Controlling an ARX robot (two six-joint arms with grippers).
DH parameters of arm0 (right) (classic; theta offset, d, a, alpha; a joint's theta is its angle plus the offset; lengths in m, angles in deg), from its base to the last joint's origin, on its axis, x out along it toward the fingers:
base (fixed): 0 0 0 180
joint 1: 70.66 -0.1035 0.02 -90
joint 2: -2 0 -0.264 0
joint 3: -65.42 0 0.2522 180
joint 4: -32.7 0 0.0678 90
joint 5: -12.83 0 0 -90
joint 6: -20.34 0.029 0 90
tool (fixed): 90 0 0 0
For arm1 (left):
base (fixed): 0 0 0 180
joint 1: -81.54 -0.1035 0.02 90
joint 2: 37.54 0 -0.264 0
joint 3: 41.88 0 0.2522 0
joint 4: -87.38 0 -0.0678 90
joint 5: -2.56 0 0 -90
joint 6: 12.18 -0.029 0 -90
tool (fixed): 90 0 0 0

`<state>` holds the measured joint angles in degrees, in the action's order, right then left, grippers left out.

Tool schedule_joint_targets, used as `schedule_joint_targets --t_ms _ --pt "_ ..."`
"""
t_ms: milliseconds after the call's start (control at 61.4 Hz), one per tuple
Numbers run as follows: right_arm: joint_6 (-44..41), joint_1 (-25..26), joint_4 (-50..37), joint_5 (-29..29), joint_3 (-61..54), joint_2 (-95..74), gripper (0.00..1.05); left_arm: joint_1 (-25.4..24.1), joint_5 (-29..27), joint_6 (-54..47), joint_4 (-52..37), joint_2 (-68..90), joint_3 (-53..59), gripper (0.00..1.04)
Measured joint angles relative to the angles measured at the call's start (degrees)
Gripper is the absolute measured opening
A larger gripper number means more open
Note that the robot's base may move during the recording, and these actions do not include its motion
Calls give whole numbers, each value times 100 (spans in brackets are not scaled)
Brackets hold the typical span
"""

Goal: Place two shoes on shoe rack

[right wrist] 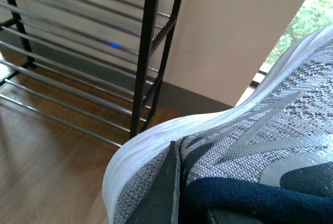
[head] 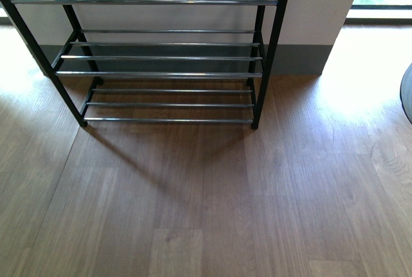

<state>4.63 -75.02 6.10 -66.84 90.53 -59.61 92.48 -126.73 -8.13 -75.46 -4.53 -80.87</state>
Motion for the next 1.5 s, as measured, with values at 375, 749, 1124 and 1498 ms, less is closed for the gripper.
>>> schedule_joint_targets --t_ms 375,749,1124,1498 --pt "0 0 -2 -24 0 0 1 0 11 2 0 0 0 2" --pt "0 0 -2 -15 2 2 1 0 0 0 0 9 0 2" --pt "1027 -153 468 669 273 11 1 0 4 2 0 9 0 2" --pt "1788 -2354 1659 -374 2398 -2564 1 0 13 0 0 9 0 2"
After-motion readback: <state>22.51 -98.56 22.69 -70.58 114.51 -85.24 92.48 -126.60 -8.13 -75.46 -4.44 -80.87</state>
